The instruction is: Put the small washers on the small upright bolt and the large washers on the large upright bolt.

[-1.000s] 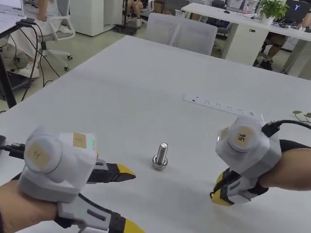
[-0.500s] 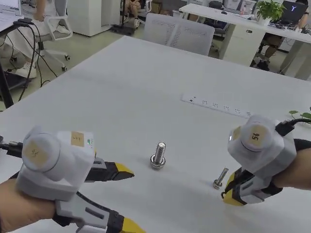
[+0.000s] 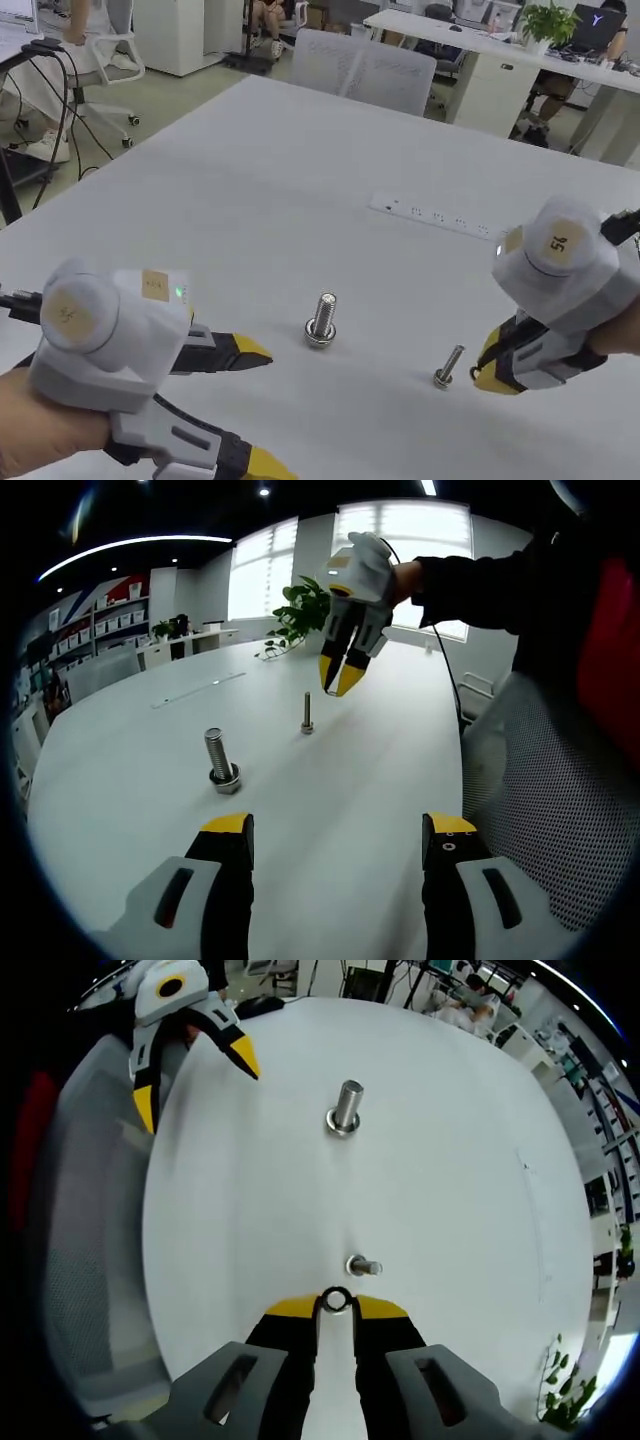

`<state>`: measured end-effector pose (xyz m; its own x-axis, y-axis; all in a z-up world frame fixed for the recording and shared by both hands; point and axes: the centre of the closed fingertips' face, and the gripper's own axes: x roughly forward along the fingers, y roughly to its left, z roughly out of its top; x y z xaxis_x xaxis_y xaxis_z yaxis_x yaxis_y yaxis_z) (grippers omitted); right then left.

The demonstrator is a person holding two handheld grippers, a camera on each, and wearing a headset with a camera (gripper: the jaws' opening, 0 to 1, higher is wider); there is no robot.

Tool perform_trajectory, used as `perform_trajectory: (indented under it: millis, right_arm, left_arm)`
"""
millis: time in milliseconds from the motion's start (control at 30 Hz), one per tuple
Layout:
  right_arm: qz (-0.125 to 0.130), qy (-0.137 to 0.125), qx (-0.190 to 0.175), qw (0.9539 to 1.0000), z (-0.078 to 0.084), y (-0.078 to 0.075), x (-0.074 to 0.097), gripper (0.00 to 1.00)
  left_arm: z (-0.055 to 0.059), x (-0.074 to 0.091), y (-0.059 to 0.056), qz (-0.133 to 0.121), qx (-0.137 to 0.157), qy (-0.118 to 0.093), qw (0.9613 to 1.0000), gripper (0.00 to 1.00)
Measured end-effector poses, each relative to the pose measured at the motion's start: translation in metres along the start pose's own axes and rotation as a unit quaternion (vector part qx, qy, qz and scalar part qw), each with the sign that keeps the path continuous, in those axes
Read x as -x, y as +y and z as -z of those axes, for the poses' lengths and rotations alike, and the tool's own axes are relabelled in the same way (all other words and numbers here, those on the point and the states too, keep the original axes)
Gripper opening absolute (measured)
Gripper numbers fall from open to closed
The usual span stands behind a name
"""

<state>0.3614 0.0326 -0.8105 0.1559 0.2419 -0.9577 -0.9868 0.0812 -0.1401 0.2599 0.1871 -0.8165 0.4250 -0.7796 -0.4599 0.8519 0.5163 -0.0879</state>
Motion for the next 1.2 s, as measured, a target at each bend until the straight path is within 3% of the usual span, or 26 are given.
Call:
perform_trajectory:
  millis: [567,1200]
  right_arm:
    - [0.023,-0.006,0.021,0.9995,-0.019,-0.018,0.015,0.14]
    - [0.006,0.008,0.029,0.9995,-0.019,-0.019,-0.002,0.14]
  left_arm:
    - [0.000,0.000,0.001,0.000,0.002,0.001,1.0000,0.68]
    - [0.005,0.000,0.001,-0.002,0.008,0.007,0.9999,0.67]
